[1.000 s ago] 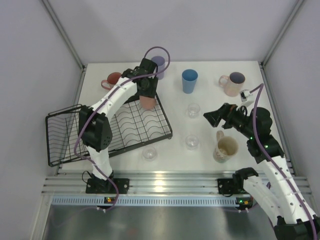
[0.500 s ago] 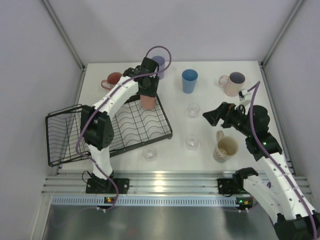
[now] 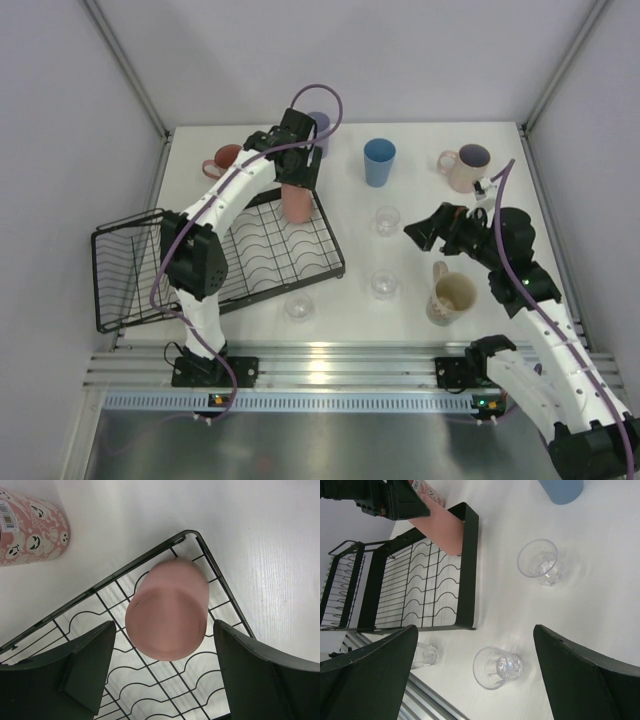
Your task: Load the cups into the dish rack
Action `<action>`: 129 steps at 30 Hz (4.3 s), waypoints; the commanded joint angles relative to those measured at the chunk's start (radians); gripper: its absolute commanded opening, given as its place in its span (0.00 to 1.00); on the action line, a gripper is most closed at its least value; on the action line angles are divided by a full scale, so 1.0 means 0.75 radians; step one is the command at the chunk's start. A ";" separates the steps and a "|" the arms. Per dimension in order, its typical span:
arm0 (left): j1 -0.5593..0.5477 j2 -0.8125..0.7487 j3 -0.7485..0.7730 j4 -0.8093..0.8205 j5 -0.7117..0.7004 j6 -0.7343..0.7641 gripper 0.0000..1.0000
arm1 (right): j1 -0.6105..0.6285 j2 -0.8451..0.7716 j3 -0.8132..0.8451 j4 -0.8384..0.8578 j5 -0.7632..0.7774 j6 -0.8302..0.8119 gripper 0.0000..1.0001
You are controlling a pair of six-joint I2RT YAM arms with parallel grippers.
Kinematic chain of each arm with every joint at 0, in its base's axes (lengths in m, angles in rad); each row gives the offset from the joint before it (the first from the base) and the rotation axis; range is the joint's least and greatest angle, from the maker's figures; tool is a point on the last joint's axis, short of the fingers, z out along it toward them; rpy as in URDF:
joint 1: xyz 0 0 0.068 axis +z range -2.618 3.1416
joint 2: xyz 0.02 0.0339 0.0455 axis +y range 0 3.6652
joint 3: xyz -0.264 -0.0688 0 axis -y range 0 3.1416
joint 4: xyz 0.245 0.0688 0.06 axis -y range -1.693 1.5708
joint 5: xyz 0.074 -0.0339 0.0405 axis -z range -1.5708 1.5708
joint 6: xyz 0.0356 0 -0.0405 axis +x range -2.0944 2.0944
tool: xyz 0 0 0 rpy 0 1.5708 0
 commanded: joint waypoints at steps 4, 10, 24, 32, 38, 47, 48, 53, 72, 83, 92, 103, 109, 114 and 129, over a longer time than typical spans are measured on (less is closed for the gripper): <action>0.001 -0.073 0.034 0.016 -0.033 0.019 0.85 | 0.011 0.054 0.130 0.074 0.021 0.009 0.99; -0.001 -0.239 0.008 0.016 -0.037 -0.008 0.86 | 0.011 0.250 0.281 0.093 0.096 0.013 0.99; 0.001 -0.998 -0.787 0.500 0.639 -0.286 0.83 | 0.013 1.013 0.917 -0.065 0.426 -0.110 0.61; 0.001 -1.302 -0.960 0.552 0.613 -0.298 0.84 | 0.015 1.426 1.273 -0.099 0.462 -0.124 0.54; 0.001 -1.395 -0.984 0.538 0.611 -0.243 0.85 | 0.044 1.639 1.455 -0.138 0.517 -0.134 0.50; 0.001 -1.434 -1.011 0.534 0.621 -0.233 0.86 | 0.083 1.823 1.555 -0.185 0.538 -0.151 0.46; 0.001 -1.434 -1.015 0.532 0.619 -0.233 0.86 | 0.083 1.828 1.559 -0.187 0.542 -0.155 0.45; 0.001 -1.444 -1.035 0.531 0.621 -0.235 0.86 | 0.083 1.840 1.535 -0.185 0.551 -0.179 0.35; -0.001 -1.348 -0.919 0.534 0.809 -0.366 0.86 | 0.068 1.231 0.952 0.160 0.297 -0.157 0.00; 0.003 -1.260 -0.841 0.666 0.909 -0.492 0.87 | 0.071 0.503 0.307 0.730 0.092 -0.106 0.00; 0.003 -1.137 -0.909 1.038 1.167 -0.862 0.88 | 0.081 0.104 -0.072 1.219 0.072 -0.165 0.00; 0.003 -1.025 -1.052 1.519 1.249 -1.366 0.98 | 0.177 0.016 -0.249 1.674 0.045 -0.238 0.00; -0.001 -0.949 -1.128 1.709 1.241 -1.599 0.98 | 0.263 0.030 -0.234 1.729 0.062 -0.326 0.00; -0.005 -0.884 -1.130 1.881 1.292 -1.715 0.98 | 0.340 0.052 -0.222 1.707 0.090 -0.396 0.00; -0.052 -0.871 -1.205 2.002 1.276 -1.861 0.90 | 0.596 0.163 -0.199 1.664 0.262 -0.725 0.00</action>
